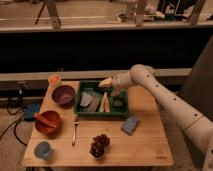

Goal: Place banana in tray

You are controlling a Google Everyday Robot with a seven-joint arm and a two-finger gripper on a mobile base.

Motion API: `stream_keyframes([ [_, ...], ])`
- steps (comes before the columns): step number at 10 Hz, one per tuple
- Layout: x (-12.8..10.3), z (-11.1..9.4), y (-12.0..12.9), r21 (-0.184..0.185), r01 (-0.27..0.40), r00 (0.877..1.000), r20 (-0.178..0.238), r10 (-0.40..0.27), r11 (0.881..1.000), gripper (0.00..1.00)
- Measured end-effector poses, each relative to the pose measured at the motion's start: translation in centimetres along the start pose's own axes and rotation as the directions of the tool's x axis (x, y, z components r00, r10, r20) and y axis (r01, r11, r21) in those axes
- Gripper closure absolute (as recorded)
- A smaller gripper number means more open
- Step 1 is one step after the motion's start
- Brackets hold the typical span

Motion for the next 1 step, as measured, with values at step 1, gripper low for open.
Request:
stream_keyframes([
  [1,0.00,-0.14,-0.21,0.002,0.023,1.000,0.021,-0.023,1.000,0.20],
])
